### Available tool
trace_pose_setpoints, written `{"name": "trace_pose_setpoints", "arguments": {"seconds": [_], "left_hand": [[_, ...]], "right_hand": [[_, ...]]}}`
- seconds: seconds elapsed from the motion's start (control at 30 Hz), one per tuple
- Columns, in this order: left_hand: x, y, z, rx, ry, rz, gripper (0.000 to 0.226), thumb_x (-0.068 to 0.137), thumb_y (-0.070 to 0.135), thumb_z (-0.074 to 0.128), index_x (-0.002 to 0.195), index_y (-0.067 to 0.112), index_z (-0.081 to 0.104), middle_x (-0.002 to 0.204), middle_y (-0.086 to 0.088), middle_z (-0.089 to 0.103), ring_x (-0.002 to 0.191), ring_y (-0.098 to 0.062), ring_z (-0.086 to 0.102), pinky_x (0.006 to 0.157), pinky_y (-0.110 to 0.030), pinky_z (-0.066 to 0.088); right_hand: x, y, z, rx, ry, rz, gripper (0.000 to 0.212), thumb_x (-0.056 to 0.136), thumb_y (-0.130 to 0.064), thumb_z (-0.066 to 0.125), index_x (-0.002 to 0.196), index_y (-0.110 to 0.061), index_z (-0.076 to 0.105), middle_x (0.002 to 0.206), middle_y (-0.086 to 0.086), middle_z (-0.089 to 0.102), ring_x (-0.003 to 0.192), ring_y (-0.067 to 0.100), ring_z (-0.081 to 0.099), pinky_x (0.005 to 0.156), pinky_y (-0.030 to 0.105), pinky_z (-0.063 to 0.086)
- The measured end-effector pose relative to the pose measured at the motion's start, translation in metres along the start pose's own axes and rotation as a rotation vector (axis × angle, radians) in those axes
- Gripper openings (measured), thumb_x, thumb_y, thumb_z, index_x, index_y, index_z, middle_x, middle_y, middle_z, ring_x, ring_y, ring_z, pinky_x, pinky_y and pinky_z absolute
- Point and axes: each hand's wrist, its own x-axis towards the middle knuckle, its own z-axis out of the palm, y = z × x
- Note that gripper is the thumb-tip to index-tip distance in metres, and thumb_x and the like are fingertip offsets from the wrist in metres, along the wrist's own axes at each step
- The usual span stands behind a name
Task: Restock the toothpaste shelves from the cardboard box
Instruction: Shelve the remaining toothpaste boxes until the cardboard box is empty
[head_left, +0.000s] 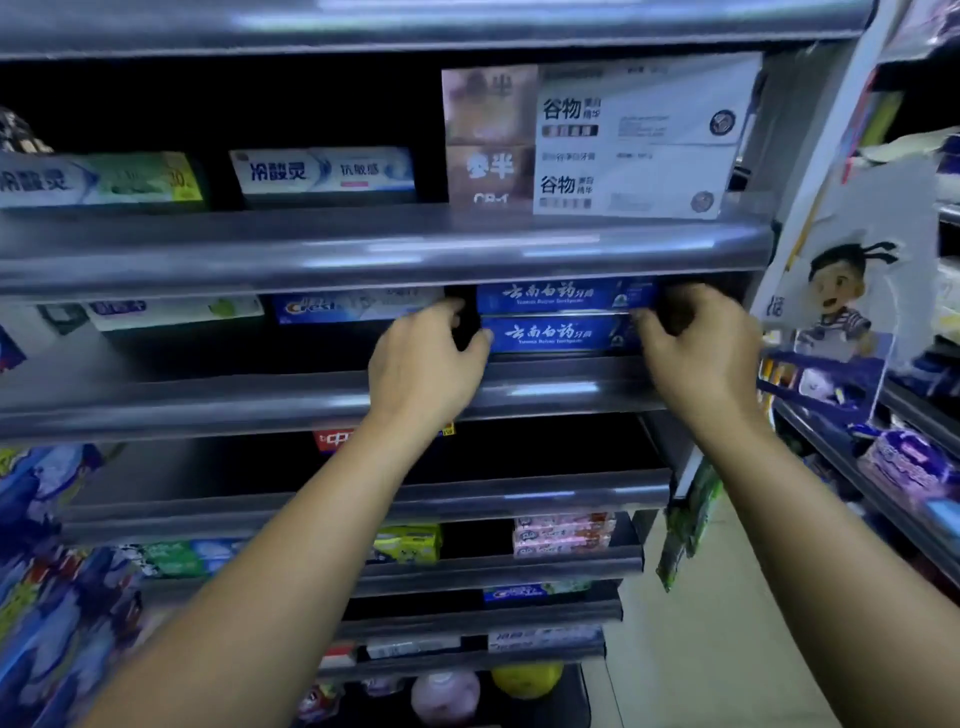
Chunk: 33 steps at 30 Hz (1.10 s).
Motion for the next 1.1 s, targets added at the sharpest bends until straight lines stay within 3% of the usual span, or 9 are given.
{"name": "trace_pose_setpoints", "arguments": {"seconds": [0.1, 0.27, 0.5, 0.63, 0.7, 0.8, 0.9, 1.0, 1.1], "left_hand": [[-0.048, -0.036, -0.011, 0.018, 0.171, 0.329, 0.037, 0.092, 0.034, 0.066, 0.122, 0.014, 0.071, 0.105, -0.003, 0.076, 0.103, -0.030, 0.063, 0.089, -0.042, 0.050], [-0.149, -0.149, -0.001, -0.120, 0.170, 0.375, 0.020, 0.092, 0.025, 0.068, 0.105, 0.012, 0.078, 0.090, 0.001, 0.076, 0.088, -0.027, 0.067, 0.080, -0.040, 0.049], [-0.311, -0.314, 0.059, -0.271, -0.414, -0.439, 0.030, 0.082, 0.045, 0.062, 0.109, 0.035, 0.069, 0.082, 0.021, 0.070, 0.078, -0.003, 0.068, 0.078, -0.032, 0.058], [-0.418, -0.378, 0.121, -0.183, -0.720, -0.853, 0.035, 0.071, 0.049, 0.060, 0.100, 0.030, 0.070, 0.089, 0.011, 0.072, 0.087, -0.021, 0.071, 0.085, -0.038, 0.057], [-0.471, -0.398, 0.164, -0.137, -0.833, -1.017, 0.035, 0.074, 0.047, 0.064, 0.105, 0.032, 0.067, 0.100, 0.007, 0.073, 0.094, -0.021, 0.070, 0.087, -0.034, 0.054], [-0.541, -0.416, 0.233, -0.075, -1.014, -1.106, 0.039, 0.076, 0.045, 0.061, 0.111, 0.028, 0.062, 0.115, 0.003, 0.071, 0.101, -0.023, 0.066, 0.078, -0.030, 0.048], [-0.598, -0.430, 0.306, -0.070, -1.067, -1.188, 0.063, 0.078, 0.043, 0.064, 0.136, 0.022, 0.053, 0.129, -0.003, 0.064, 0.110, -0.029, 0.064, 0.086, -0.036, 0.054], [-0.638, -0.443, 0.368, -0.051, -1.081, -1.181, 0.059, 0.087, 0.034, 0.067, 0.140, 0.015, 0.047, 0.134, -0.011, 0.057, 0.109, -0.032, 0.063, 0.088, -0.043, 0.058], [-0.665, -0.461, 0.422, 0.130, -1.166, -1.113, 0.072, 0.095, 0.046, 0.058, 0.152, 0.010, 0.033, 0.151, -0.015, 0.040, 0.129, -0.039, 0.051, 0.102, -0.049, 0.050]], "right_hand": [[-0.053, -0.008, -0.003, 0.068, 0.086, -0.109, 0.029, 0.093, -0.036, 0.063, 0.111, -0.014, 0.070, 0.103, 0.006, 0.074, 0.093, 0.023, 0.069, 0.087, 0.041, 0.056], [-0.180, -0.016, 0.036, 0.123, -0.100, -0.042, 0.021, 0.093, -0.037, 0.066, 0.105, -0.020, 0.073, 0.090, -0.003, 0.071, 0.081, 0.015, 0.068, 0.076, 0.034, 0.057], [-0.366, 0.023, 0.144, 0.059, -0.710, 0.405, 0.012, 0.086, -0.018, 0.077, 0.095, -0.024, 0.072, 0.085, -0.007, 0.072, 0.069, 0.002, 0.066, 0.065, 0.025, 0.052], [-0.466, 0.080, 0.204, -0.011, -1.005, 0.638, 0.013, 0.085, -0.014, 0.078, 0.096, -0.013, 0.074, 0.082, -0.009, 0.070, 0.059, 0.000, 0.062, 0.062, 0.012, 0.045], [-0.515, 0.116, 0.233, -0.069, -1.156, 0.728, 0.016, 0.084, -0.013, 0.076, 0.100, -0.011, 0.075, 0.090, -0.001, 0.073, 0.073, 0.011, 0.068, 0.063, 0.012, 0.043], [-0.582, 0.171, 0.272, -0.163, -1.325, 0.752, 0.014, 0.082, -0.011, 0.071, 0.093, -0.003, 0.075, 0.096, 0.012, 0.074, 0.092, 0.030, 0.068, 0.079, 0.029, 0.050], [-0.638, 0.222, 0.304, -0.242, -1.418, 0.796, 0.019, 0.078, -0.010, 0.065, 0.090, 0.003, 0.068, 0.095, 0.021, 0.071, 0.086, 0.039, 0.066, 0.081, 0.048, 0.057], [-0.680, 0.264, 0.324, -0.251, -1.428, 0.876, 0.020, 0.079, -0.014, 0.064, 0.098, -0.013, 0.072, 0.090, 0.003, 0.070, 0.087, 0.030, 0.066, 0.081, 0.040, 0.057], [-0.711, 0.295, 0.332, -0.220, -1.414, 0.843, 0.032, 0.082, -0.016, 0.066, 0.113, -0.022, 0.071, 0.098, 0.000, 0.069, 0.093, 0.028, 0.067, 0.086, 0.040, 0.055]]}}
